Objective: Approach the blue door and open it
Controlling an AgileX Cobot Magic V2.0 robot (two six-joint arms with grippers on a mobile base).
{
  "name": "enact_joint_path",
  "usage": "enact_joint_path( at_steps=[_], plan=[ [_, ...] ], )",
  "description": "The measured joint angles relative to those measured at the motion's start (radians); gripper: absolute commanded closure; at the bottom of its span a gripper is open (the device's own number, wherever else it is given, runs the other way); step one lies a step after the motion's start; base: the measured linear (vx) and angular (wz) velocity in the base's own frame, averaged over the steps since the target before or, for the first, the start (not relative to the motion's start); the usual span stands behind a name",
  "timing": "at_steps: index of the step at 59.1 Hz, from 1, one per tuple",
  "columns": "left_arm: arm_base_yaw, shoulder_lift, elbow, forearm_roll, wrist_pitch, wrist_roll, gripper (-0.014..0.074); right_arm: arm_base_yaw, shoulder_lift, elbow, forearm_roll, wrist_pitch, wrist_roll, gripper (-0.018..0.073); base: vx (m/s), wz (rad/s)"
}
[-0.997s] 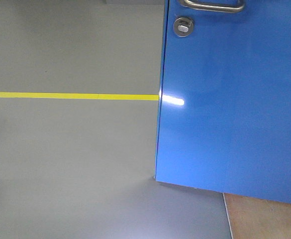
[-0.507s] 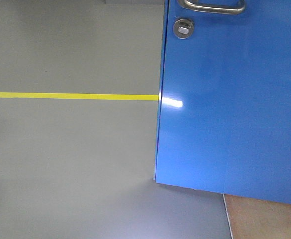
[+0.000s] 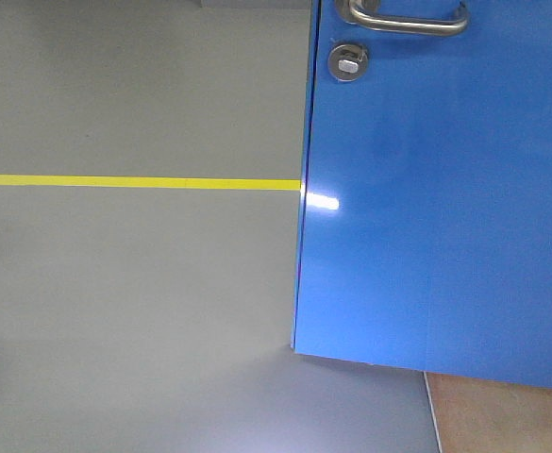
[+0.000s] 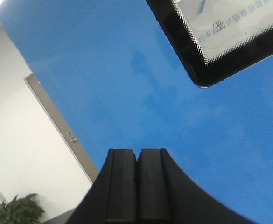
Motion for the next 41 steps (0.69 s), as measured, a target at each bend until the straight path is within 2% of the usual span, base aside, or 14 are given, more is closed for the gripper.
enact_joint_path(
  at_steps=[13,21,25,28,32,38,41],
  plan=[
    [0.0,0.0,0.0,0.0,0.0,0.0,0.0524,0.0,-0.197,0.14,0.0,-0.035,-0.101,0.0561,0.0,0.0],
    [0.0,0.0,0.0,0.0,0.0,0.0,0.0524,0.0,-0.243,0.19,0.0,-0.061,-0.242,0.0561,0.0,0.0],
    [0.0,0.0,0.0,0.0,0.0,0.0,0.0524,0.0,-0.243,0.218,-0.033,-0.07,-0.304,0.0561,0.0,0.0],
    [0.0,0.0,0.0,0.0,0.0,0.0,0.0524,-0.003,-0.243,0.246,-0.102,-0.073,-0.314,0.0561,0.0,0.0],
    [0.0,0.0,0.0,0.0,0.0,0.0,0.0524,-0.004,-0.243,0.29,-0.254,-0.073,-0.262,0.0561,0.0,0.0],
    [0.0,0.0,0.0,0.0,0.0,0.0,0.0524,-0.004,-0.243,0.366,-0.495,-0.085,-0.07,0.0561,0.0,0.0],
    [0.0,0.0,0.0,0.0,0.0,0.0,0.0524,-0.004,-0.246,0.411,-0.618,-0.095,0.057,0.0561,0.0,0.0]
  ],
)
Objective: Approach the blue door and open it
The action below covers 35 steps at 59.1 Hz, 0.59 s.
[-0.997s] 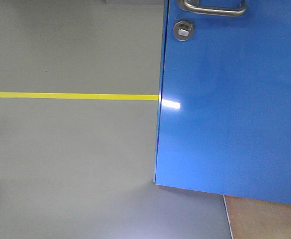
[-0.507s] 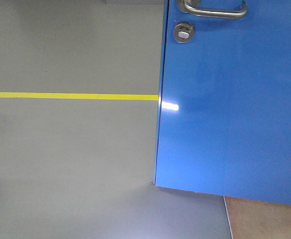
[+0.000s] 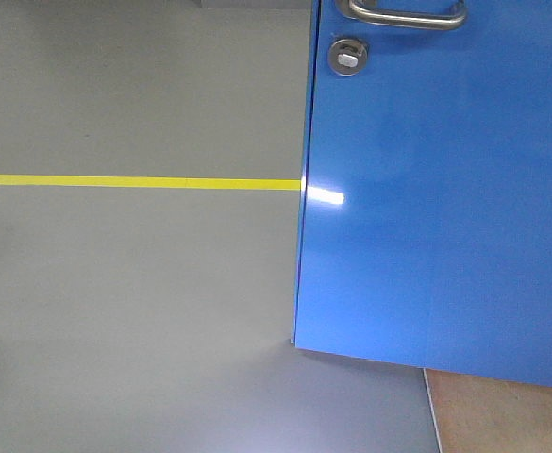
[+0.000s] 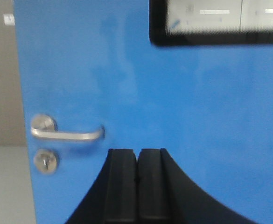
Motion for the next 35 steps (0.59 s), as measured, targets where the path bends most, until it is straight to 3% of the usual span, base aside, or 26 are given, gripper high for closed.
enact_joint_path(
  at_steps=[5,9,25,35],
  plan=[
    [0.0,0.0,0.0,0.0,0.0,0.0,0.0524,0.0,-0.038,0.067,-0.127,-0.001,0.133,0.0561,0.0,0.0],
    [0.0,0.0,0.0,0.0,0.0,0.0,0.0524,0.0,-0.103,0.125,-0.169,-0.001,0.187,0.0561,0.0,0.0],
    [0.0,0.0,0.0,0.0,0.0,0.0,0.0524,-0.001,-0.395,0.354,-0.124,-0.004,0.113,0.0561,0.0,0.0],
    [0.0,0.0,0.0,0.0,0.001,0.0,0.0524,-0.001,-0.43,0.481,-0.141,0.033,0.189,0.0561,0.0,0.0]
  ],
)
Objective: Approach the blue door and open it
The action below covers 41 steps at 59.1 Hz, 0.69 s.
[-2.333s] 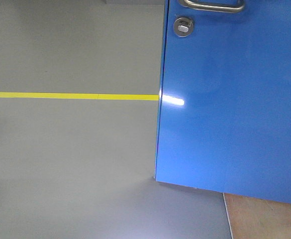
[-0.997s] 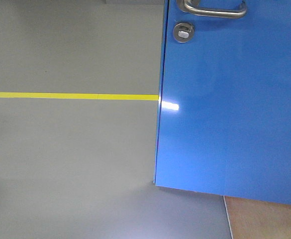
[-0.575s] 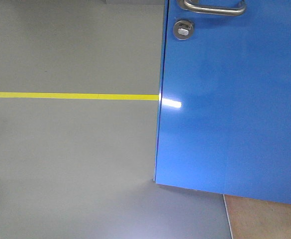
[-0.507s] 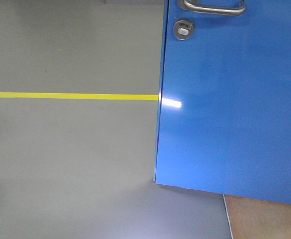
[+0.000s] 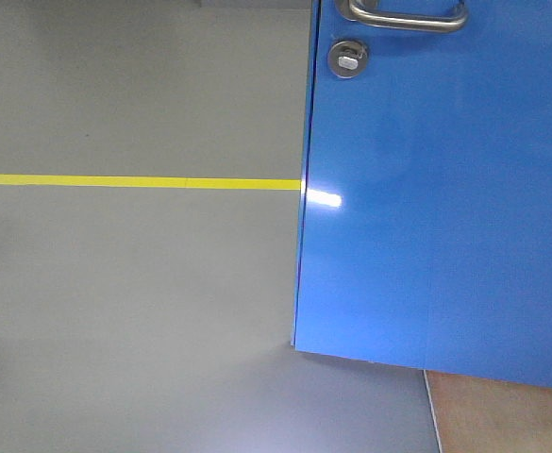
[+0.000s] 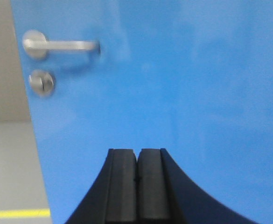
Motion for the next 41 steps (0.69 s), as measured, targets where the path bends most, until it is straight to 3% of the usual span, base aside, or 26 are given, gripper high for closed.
enact_joint_path(
  at_steps=[10,41],
  plan=[
    [0.0,0.0,0.0,0.0,-0.001,0.0,0.0524,0.0,0.0,0.007,-0.076,0.027,0.056,0.0561,0.0,0.0],
    [0.0,0.0,0.0,0.0,-0.001,0.0,0.0524,0.0,0.0,0.007,-0.076,0.042,0.062,0.0561,0.0,0.0]
  ],
)
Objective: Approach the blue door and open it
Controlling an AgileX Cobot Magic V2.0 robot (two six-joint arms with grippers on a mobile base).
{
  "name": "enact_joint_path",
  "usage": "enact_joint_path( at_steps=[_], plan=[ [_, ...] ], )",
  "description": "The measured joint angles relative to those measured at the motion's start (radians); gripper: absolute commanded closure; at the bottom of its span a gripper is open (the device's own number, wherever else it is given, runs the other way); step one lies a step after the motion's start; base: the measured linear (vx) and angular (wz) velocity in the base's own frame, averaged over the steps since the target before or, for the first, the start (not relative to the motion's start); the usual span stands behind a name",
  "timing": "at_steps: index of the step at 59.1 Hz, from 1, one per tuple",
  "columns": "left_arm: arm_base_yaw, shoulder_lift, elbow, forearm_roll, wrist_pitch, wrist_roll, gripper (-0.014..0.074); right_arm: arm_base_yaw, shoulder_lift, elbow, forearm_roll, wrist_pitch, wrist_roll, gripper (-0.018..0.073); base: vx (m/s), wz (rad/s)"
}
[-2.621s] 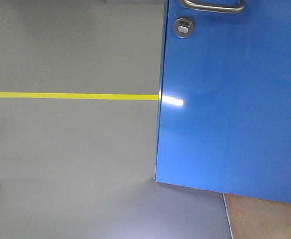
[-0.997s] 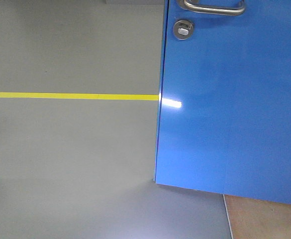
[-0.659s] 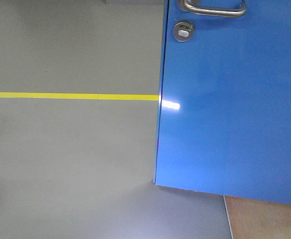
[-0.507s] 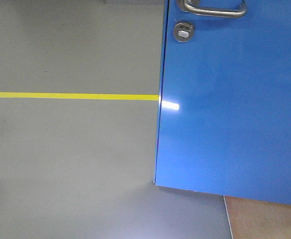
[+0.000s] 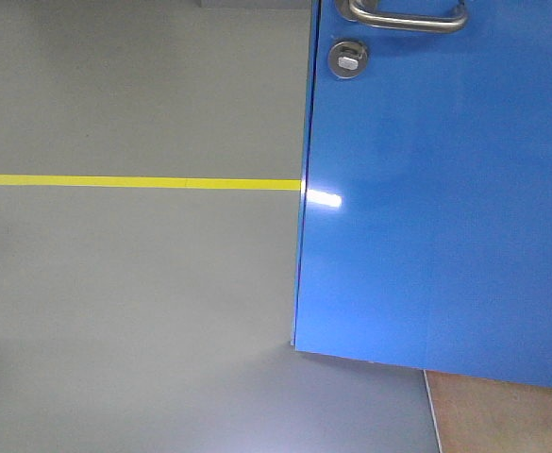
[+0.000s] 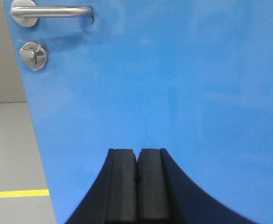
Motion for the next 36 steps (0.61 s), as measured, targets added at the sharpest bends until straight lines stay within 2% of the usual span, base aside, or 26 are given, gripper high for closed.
enact_joint_path(
  at_steps=[36],
  plan=[
    [0.0,0.0,0.0,0.0,0.0,0.0,0.0524,0.0,0.0,0.0,0.0,0.001,0.0,0.0561,0.0,0.0]
  ],
)
